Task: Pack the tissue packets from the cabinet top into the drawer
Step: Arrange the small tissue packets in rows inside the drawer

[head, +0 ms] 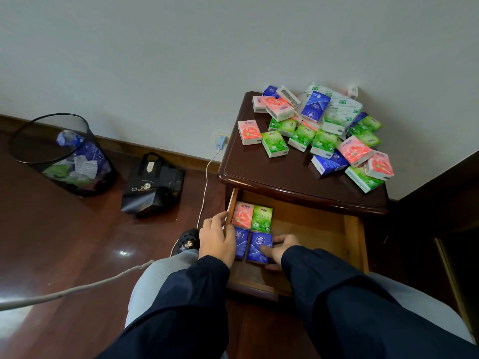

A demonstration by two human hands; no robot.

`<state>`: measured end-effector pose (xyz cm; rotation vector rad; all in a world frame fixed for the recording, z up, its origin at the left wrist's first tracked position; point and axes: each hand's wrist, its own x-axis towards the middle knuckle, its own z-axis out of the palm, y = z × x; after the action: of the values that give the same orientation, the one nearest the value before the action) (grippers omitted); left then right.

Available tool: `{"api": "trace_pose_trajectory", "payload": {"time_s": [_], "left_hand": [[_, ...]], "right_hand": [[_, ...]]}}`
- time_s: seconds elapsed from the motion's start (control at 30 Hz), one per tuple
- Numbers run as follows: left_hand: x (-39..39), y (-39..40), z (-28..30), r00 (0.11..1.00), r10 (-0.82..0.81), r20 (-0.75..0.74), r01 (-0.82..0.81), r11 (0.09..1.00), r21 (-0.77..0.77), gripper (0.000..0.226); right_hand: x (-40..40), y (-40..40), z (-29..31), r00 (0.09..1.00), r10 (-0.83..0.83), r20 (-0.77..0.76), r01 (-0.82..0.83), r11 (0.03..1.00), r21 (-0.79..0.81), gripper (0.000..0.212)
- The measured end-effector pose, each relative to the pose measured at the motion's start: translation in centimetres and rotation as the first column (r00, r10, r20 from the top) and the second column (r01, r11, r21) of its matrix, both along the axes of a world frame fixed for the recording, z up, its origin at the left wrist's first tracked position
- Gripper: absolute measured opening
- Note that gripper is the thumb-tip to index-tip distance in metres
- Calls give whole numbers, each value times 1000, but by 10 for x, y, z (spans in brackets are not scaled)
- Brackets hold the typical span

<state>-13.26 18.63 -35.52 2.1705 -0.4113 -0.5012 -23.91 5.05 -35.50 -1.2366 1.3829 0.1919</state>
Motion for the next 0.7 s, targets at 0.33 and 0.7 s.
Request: {"api": "trace_pose_trajectory", "payload": {"time_s": [0.33, 0.7], "left_hand": [[-1, 0, 2, 1000, -7, 7, 6, 1000, 5, 36], [-1, 0, -1, 999, -18, 42, 17, 999, 28, 37]], "right_hand": [[4, 7, -10, 990, 128, -66, -138, 972, -192, 66], [2, 14, -12, 885, 429, -181, -465, 795, -390, 127]]}}
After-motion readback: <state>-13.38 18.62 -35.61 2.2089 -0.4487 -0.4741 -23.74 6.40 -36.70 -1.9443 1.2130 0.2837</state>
